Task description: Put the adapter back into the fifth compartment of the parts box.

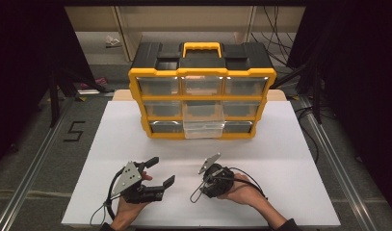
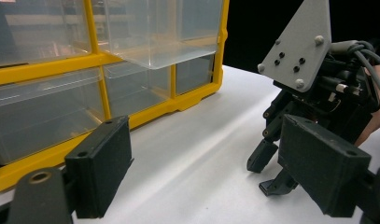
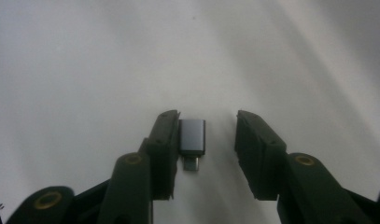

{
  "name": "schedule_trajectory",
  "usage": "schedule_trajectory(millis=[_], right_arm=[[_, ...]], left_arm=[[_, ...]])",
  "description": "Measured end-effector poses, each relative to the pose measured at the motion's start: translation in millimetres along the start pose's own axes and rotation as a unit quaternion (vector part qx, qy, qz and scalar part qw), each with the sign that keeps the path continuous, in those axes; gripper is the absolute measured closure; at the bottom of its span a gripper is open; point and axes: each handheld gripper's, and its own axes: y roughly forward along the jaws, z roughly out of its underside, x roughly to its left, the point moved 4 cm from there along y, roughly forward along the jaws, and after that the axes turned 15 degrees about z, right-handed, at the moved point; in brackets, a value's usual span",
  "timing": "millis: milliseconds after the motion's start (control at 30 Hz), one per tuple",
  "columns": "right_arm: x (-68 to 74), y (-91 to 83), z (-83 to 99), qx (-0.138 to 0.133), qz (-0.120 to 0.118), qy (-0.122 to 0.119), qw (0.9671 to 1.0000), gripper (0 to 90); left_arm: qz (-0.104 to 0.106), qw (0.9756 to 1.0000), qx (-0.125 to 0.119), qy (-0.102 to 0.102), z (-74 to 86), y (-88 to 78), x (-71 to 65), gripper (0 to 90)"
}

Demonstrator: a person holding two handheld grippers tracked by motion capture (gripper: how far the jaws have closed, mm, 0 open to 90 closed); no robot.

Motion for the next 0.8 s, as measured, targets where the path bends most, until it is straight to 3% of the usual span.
schedule_trajectory(millis=[100, 133, 300, 533, 800], right_arm=[[1.3, -0.4, -0.5, 0.001, 0.000, -0.005, 1.0000, 68.3], [3.3, -1.4, -0.6, 0.002, -0.002, -0.015, 0.9999, 74.2], [6.1, -3.0, -1.4, 0.003, -0.007, -0.030, 0.9995, 76.0], [-3.2, -20.7, -7.5, -0.037, 0.006, -0.012, 0.9992, 76.3], [-10.5, -31.5, -10.3, -0.065, 0.010, -0.004, 0.9978, 76.3]], left_arm=[[0.001, 1.0000, -0.002, 0.000, -0.1, 0.3, 0.2, 17.1], [0.000, 1.0000, -0.001, 0.000, 0.0, 0.4, 0.2, 17.2], [0.000, 1.0000, 0.000, 0.000, 0.0, 0.0, 0.0, 17.2], [0.000, 1.0000, -0.003, -0.002, -0.2, 0.1, 0.3, 17.3], [-0.001, 1.0000, -0.002, -0.001, -0.3, -0.3, 0.1, 17.3]])
